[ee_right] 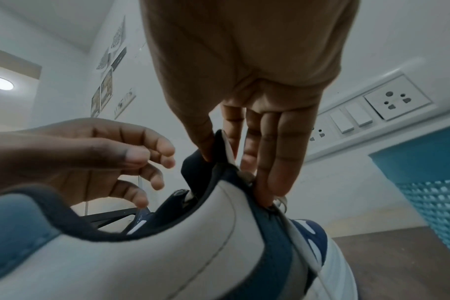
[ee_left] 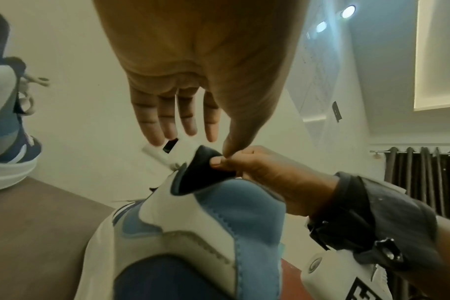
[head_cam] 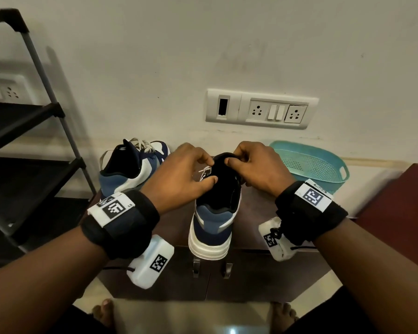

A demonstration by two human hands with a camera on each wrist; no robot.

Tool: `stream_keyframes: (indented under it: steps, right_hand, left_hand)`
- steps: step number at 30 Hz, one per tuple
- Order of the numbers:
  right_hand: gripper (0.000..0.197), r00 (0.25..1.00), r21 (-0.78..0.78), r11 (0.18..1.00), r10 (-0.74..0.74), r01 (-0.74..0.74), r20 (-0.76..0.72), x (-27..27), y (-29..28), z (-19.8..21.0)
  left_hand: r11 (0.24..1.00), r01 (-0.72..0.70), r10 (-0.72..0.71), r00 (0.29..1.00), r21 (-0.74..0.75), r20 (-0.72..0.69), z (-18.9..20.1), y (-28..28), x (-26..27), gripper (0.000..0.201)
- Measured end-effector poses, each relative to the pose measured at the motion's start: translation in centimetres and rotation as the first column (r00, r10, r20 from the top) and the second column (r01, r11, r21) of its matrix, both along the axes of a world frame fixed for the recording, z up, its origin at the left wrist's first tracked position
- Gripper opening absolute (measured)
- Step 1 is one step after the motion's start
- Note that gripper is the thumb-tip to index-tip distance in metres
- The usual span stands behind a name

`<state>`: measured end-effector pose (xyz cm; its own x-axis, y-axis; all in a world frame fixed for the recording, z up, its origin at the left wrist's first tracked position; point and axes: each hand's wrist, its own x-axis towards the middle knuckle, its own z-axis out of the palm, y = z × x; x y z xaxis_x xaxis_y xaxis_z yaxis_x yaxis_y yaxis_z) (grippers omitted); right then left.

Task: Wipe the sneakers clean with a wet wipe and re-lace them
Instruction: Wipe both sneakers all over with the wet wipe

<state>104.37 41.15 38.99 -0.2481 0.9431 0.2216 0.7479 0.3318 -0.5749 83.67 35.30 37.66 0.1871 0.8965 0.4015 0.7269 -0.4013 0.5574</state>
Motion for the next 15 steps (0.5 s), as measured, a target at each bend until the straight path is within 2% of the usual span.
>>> stream_keyframes:
  steps: [3, 6, 8, 11, 15]
  right_hand:
    - [0.017, 0.999, -0.034, 0.998, 0.05, -0.05, -0.011, 0.3, -0.3, 0.4]
    - [0.028, 0.994, -0.053, 0.994, 0.094, -0.097, -0.049, 1.4, -0.8, 1.2]
    - [0.034, 0.996, -0.031, 0.998, 0.061, -0.063, -0.064, 3.1, -0.6, 1.9]
    - [0.033, 0.996, 0.033, 0.997, -0.078, 0.076, 0.052, 7.2, 0.4, 2.2]
    - [0.021, 0.959, -0.041, 0.981, -0.176, 0.19, 0.22, 12.0, 1.1, 0.9]
  left_hand:
    - [0.998, 0.04, -0.042, 0.999, 0.051, 0.025, 1.4, -1.2, 0.3, 0.02]
    - [0.996, 0.083, -0.081, 0.995, -0.038, 0.049, 2.2, -1.6, 0.5, 0.004]
    - [0.994, 0.089, -0.085, 0.995, -0.067, 0.059, 2.3, -1.4, 0.5, 0.002]
    - [0.992, 0.104, -0.099, 0.992, -0.069, 0.082, 2.5, -0.9, 0.8, 0.003]
    - [0.989, 0.135, -0.13, 0.988, -0.062, 0.085, 3.0, 0.0, 2.0, 0.002]
